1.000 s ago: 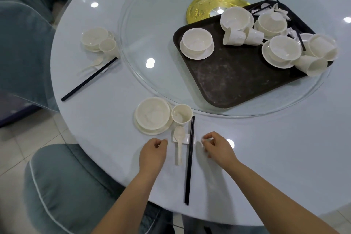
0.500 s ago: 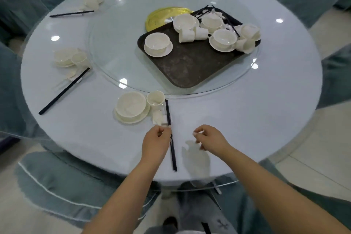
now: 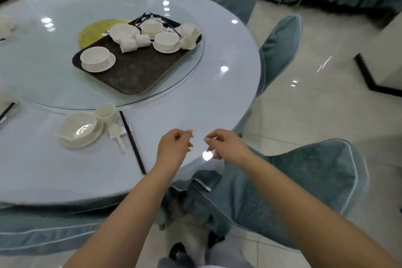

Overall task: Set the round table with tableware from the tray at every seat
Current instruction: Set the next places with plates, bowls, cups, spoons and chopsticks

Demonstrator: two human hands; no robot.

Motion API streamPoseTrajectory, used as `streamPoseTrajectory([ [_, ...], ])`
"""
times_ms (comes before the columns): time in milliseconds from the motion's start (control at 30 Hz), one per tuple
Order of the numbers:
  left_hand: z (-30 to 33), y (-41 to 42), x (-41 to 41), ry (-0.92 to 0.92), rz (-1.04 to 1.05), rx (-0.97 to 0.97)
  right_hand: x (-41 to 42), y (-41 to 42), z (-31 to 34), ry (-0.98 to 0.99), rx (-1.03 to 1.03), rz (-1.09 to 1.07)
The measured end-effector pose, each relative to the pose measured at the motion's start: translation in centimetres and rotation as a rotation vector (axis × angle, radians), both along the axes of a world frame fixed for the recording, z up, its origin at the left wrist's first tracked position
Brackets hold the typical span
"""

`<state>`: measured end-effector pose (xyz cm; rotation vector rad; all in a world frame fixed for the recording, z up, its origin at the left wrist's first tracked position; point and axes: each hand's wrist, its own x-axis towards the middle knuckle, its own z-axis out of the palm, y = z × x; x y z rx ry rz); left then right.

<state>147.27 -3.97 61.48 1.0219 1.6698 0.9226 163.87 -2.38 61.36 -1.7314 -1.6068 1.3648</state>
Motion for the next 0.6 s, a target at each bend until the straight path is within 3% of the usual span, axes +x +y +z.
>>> streamPoseTrajectory([
  [300, 1.3, -0.1, 10.7, 0.006, -0.037, 0.03, 10.6, -0.2, 1.6, 0.022, 0.086, -0.039],
  [600, 1.4, 0.4, 23.0, -0.076, 0.142, 0.053, 22.5, 1.7, 2.1, 0.051, 0.099, 0.063],
])
